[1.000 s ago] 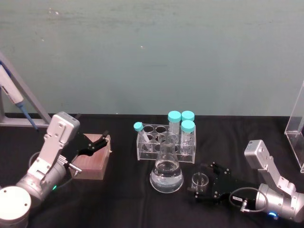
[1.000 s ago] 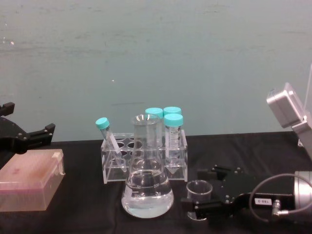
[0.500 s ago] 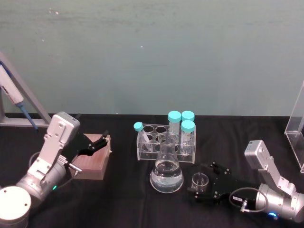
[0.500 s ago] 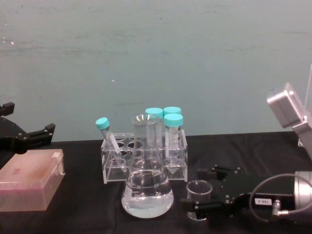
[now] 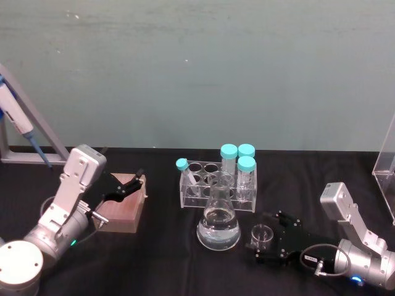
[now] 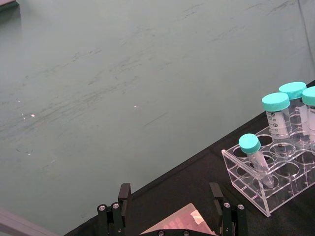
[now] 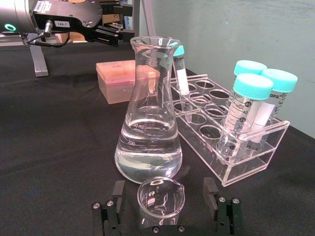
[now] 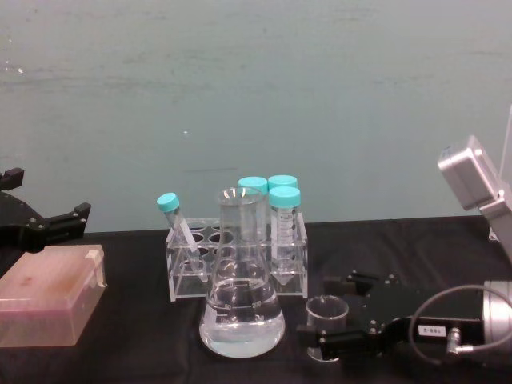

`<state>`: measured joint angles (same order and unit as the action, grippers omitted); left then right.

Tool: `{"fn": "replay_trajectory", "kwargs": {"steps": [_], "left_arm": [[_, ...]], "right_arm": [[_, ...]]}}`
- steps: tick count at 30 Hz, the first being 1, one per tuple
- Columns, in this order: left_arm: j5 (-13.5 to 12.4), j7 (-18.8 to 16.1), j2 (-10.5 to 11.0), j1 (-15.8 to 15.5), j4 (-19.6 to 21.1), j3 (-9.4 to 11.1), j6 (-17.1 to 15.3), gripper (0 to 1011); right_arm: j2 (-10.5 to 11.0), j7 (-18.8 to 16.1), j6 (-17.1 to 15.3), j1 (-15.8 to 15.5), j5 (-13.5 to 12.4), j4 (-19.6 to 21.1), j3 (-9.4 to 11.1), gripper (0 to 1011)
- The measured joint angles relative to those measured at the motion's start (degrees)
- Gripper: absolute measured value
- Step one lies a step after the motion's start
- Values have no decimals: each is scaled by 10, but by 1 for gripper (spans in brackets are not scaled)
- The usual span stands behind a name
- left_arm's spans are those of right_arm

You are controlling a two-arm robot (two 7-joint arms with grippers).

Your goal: Place the experimental apparatus aside using one hand.

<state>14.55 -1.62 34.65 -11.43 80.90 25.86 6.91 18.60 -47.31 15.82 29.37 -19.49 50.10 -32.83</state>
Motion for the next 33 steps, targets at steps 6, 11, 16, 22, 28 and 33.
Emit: {"fn": "replay_trajectory", "kwargs": {"steps": [6,11,16,22,28,33], "left_arm": [[0,0,0,0,0,0,0,1000],[0,0,0,0,0,0,0,1000],[0,0,0,0,0,0,0,1000],[0,0,0,0,0,0,0,1000],[0,0,0,0,0,0,0,1000],[0,0,0,0,0,0,0,1000]], "right_arm": [[0,0,0,0,0,0,0,1003],[0,0,0,0,0,0,0,1003],[0,0,0,0,0,0,0,935],[0,0,0,0,0,0,0,813],[0,0,0,0,0,0,0,578],[0,0,0,0,0,0,0,508]]}}
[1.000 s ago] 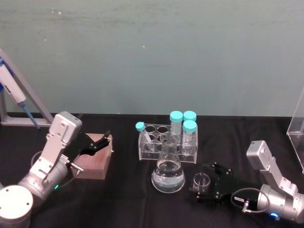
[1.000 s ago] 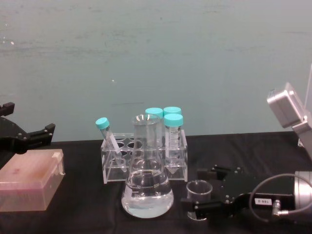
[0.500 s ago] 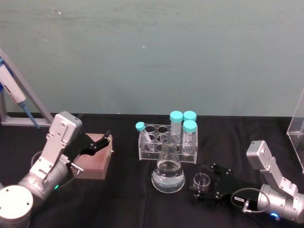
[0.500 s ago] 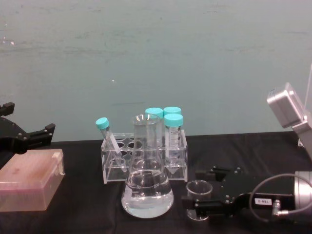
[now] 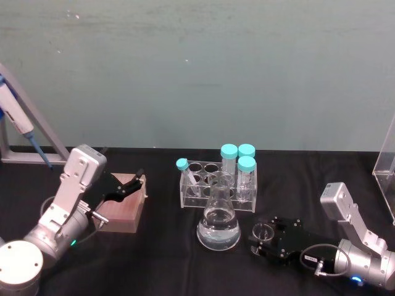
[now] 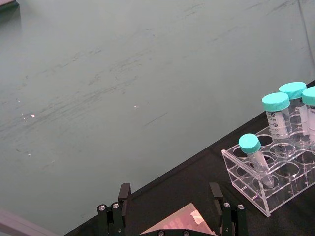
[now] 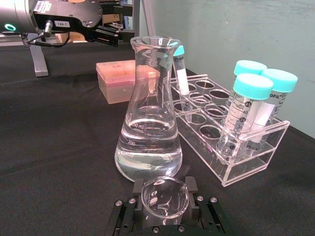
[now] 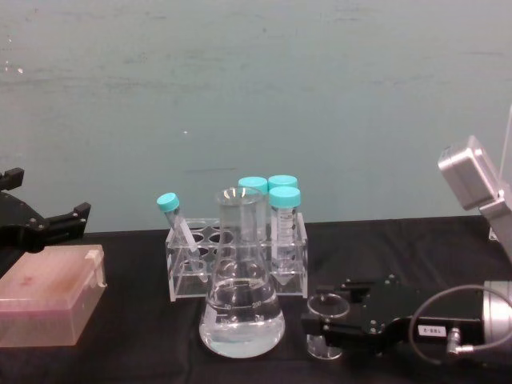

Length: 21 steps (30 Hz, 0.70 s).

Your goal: Place the experimental apparatus aside using one hand.

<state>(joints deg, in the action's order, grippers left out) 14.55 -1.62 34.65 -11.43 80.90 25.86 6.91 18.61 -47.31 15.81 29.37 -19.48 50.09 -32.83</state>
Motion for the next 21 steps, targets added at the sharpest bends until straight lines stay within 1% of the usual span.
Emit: {"fn": "replay_trajectory", "kwargs": {"steps": [21], "left_arm": [[0,0,0,0,0,0,0,1000]], "right_arm": [[0,0,0,0,0,0,0,507]]}}
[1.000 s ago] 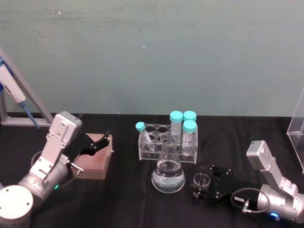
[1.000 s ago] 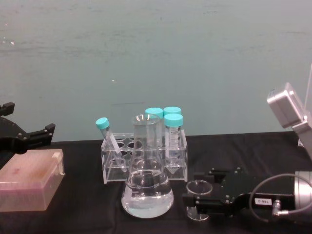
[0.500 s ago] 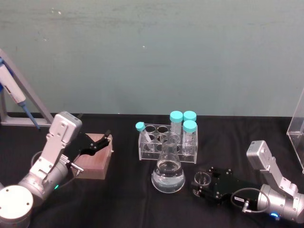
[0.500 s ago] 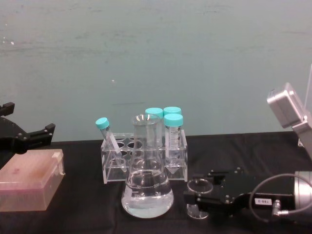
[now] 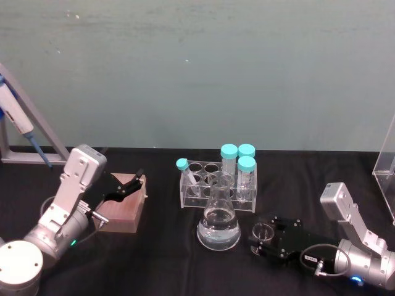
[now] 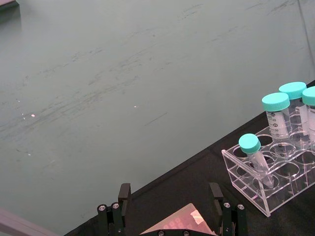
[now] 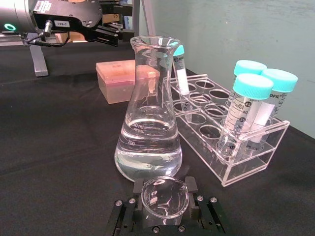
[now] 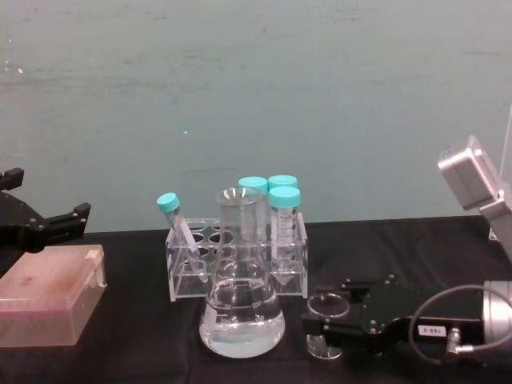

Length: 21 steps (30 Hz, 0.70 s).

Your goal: Place the experimental apparatus aside using one hand.

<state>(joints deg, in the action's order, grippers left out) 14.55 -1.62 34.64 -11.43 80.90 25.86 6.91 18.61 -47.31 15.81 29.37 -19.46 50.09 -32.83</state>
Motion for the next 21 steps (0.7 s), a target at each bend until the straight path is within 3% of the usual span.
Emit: {"fn": "replay_trajectory", "kwargs": {"steps": [21], "left_arm": [[0,0,0,0,0,0,0,1000]], "right_arm": [[0,24,-2,-2,4,5,14,507]]}}
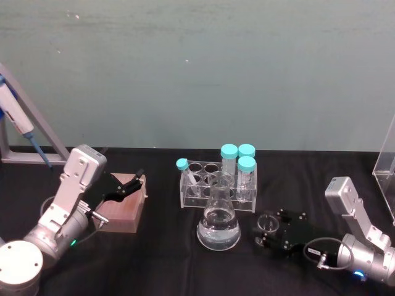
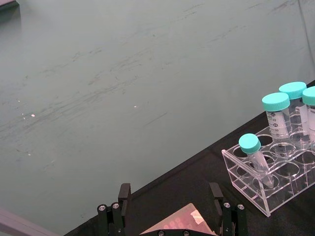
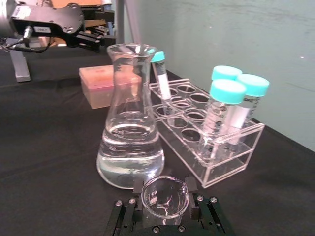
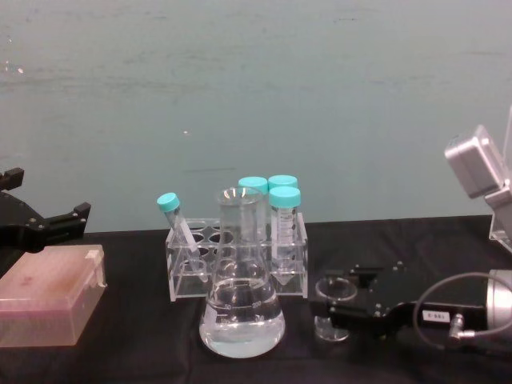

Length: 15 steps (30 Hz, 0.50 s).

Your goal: Place the experimental apparatus aside using one hand.

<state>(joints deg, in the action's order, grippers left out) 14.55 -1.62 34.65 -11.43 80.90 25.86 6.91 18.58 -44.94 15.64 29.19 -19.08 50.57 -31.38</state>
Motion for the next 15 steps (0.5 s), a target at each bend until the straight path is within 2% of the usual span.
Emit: {"fn": "replay_trajectory", "kwargs": {"steps": [15], "left_arm": [[0,0,0,0,0,0,0,1000]], "right_arm": [[4,42,1,4,6,-4,27,507]]}}
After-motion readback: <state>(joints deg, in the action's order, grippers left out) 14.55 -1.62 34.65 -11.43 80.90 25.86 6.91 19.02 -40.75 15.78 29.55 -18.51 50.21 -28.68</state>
